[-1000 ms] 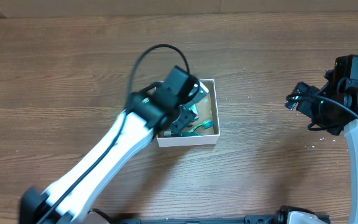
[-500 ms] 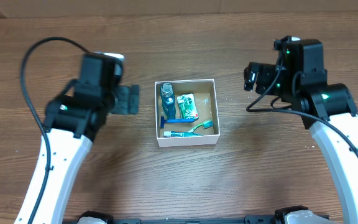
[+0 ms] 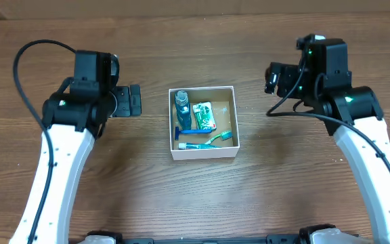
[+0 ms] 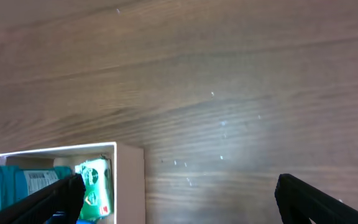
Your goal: Pack container
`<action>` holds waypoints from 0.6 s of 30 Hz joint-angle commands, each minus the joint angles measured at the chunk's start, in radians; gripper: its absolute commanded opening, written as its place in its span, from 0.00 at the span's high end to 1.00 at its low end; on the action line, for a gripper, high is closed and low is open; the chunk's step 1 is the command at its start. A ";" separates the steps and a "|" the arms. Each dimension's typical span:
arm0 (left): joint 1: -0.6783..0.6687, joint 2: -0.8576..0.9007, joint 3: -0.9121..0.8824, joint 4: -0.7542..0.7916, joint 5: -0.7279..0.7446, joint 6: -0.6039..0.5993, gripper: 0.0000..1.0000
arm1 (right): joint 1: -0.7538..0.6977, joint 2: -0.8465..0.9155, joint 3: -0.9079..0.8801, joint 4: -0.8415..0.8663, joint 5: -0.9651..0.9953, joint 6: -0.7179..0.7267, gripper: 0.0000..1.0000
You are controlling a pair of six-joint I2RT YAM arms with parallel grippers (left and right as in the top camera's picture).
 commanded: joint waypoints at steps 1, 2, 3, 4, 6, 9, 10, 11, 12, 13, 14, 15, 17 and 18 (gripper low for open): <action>0.004 -0.169 -0.032 0.014 0.031 -0.002 0.00 | 0.009 -0.132 -0.031 -0.006 0.052 0.076 0.00; 0.004 -0.211 -0.058 0.026 0.041 0.009 0.00 | 0.014 -0.166 -0.060 0.011 0.052 0.075 0.00; 0.004 -0.256 -0.088 0.040 0.046 0.018 0.00 | 0.021 -0.204 -0.098 0.033 0.052 0.075 0.00; 0.004 -0.305 -0.125 0.054 0.045 0.018 0.00 | 0.027 -0.243 -0.141 0.055 0.052 0.075 0.00; 0.004 -0.427 -0.223 0.084 0.039 0.017 0.00 | 0.040 -0.334 -0.256 0.096 0.053 0.083 0.00; 0.004 -0.600 -0.348 0.092 0.039 0.014 0.00 | 0.043 -0.460 -0.434 0.118 0.079 0.137 0.00; 0.004 -0.674 -0.396 0.084 0.037 0.000 0.00 | 0.042 -0.506 -0.496 0.120 0.089 0.146 0.00; 0.004 -0.726 -0.426 0.077 0.034 -0.016 0.00 | 0.042 -0.543 -0.538 0.118 0.091 0.146 0.00; 0.004 -0.774 -0.454 0.071 0.034 -0.035 0.00 | 0.042 -0.579 -0.574 0.116 0.091 0.146 0.00; 0.004 -0.817 -0.478 0.062 0.034 -0.054 0.00 | 0.042 -0.614 -0.603 0.110 0.090 0.146 0.00; 0.004 -0.853 -0.500 0.054 0.034 -0.073 0.00 | 0.042 -0.645 -0.623 0.102 0.090 0.146 0.00; 0.004 -0.883 -0.520 0.050 0.035 -0.082 0.00 | 0.042 -0.671 -0.635 0.091 0.090 0.146 0.00; 0.004 -0.920 -0.549 0.050 0.038 -0.082 0.00 | 0.042 -0.701 -0.640 0.067 0.090 0.146 0.00; 0.004 -0.927 -0.559 0.052 0.040 -0.082 0.00 | 0.042 -0.707 -0.640 0.060 0.090 0.146 0.00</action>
